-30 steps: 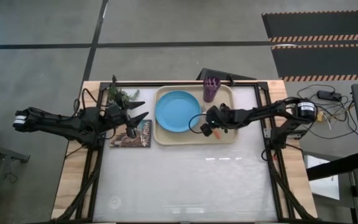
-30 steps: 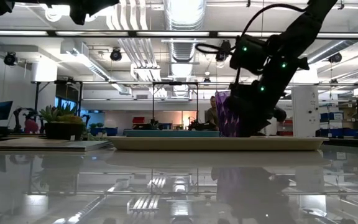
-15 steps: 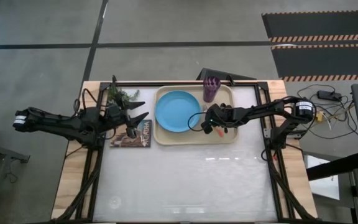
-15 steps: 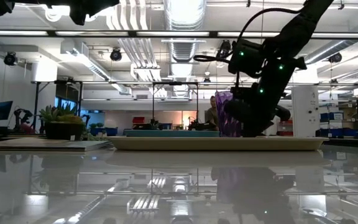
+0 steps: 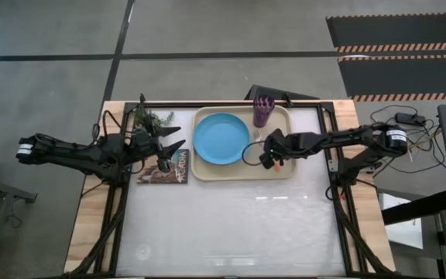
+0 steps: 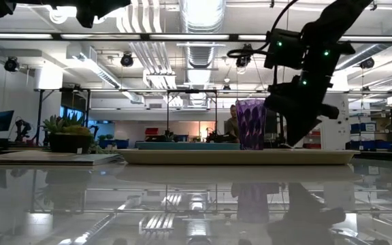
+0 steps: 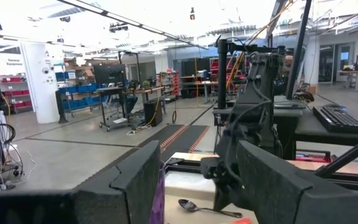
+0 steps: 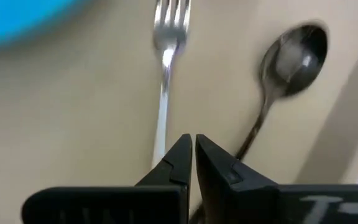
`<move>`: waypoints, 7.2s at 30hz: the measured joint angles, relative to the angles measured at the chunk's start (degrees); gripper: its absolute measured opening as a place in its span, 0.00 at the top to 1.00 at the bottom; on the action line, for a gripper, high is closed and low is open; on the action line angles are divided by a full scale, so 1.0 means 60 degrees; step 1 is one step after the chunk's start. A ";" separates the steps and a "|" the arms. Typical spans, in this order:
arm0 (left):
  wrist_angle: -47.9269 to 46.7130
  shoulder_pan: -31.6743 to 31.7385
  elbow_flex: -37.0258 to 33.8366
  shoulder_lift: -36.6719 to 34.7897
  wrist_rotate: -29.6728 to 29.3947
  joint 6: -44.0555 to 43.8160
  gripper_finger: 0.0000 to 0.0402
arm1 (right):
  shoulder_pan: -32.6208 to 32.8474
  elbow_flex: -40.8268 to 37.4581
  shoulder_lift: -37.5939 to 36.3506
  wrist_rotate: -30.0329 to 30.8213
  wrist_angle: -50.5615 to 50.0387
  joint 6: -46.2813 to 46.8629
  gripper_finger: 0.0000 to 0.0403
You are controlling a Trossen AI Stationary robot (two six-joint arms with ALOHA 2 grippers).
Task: Pick and place plate/cup/fork/spoon on tray
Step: Put the orange fork to the left of the black spoon on the white tray
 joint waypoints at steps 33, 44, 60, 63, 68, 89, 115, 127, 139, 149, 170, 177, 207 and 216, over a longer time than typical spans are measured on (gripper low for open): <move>0.0000 0.0002 0.0000 -0.0025 0.0000 -0.0044 0.51 | 0.1132 -0.0186 0.0609 -0.0734 0.0575 0.1238 0.97; 0.0002 0.0000 0.0000 -0.0029 0.0000 -0.0051 0.51 | 0.1074 -0.0070 0.0558 0.0133 -0.0221 0.0976 0.97; 0.0014 0.0000 0.0000 -0.0036 0.0000 -0.0058 0.51 | 0.1448 -0.0411 0.0623 0.0079 0.1190 0.1381 0.97; 0.0092 0.0000 0.0000 -0.0022 0.0003 -0.0058 0.51 | 0.1186 -0.0358 0.0620 0.0112 0.1631 0.0886 0.97; 0.0188 0.0000 0.0000 -0.0011 0.0003 -0.0058 0.51 | 0.0398 -0.0175 0.0623 0.0123 0.2326 -0.0134 0.97; 0.0188 0.0003 0.0000 -0.0011 0.0004 -0.0018 0.51 | -0.1220 0.0253 0.2087 0.0468 0.3657 -0.2180 0.97; 0.0180 0.0004 0.0000 0.0002 0.0000 -0.0040 0.51 | -0.1269 0.0608 0.2125 0.0099 0.3452 -0.2285 0.97; 0.0177 0.0004 0.0000 0.0000 0.0000 -0.0047 0.51 | -0.1269 0.0606 0.2614 0.0176 0.3343 -0.2256 0.97; 0.0176 0.0004 -0.0004 -0.0006 0.0004 -0.0051 0.51 | -0.1276 0.0561 0.2113 0.0581 0.2422 -0.1935 0.97; 0.0179 0.0003 -0.0004 -0.0005 0.0004 -0.0051 0.51 | -0.1276 0.0717 0.2113 0.0559 0.2637 -0.1975 0.97; 0.0179 0.0004 -0.0007 -0.0019 0.0004 -0.0051 0.51 | -0.1359 0.0748 0.2485 0.1348 0.2086 -0.1524 0.97; 0.0169 0.0004 -0.0007 -0.0015 0.0004 -0.0051 0.51 | -0.1356 0.0845 0.2457 0.1390 0.1326 -0.1170 0.97; 0.0174 0.0004 -0.0007 -0.0011 0.0004 -0.0050 0.51 | -0.0118 0.1348 0.1703 -0.1674 0.1338 -0.0845 0.97; 0.0177 0.0004 -0.0007 -0.0007 0.0004 -0.0051 0.51 | 0.0072 0.0658 0.1724 -0.1645 0.1252 -0.0162 0.97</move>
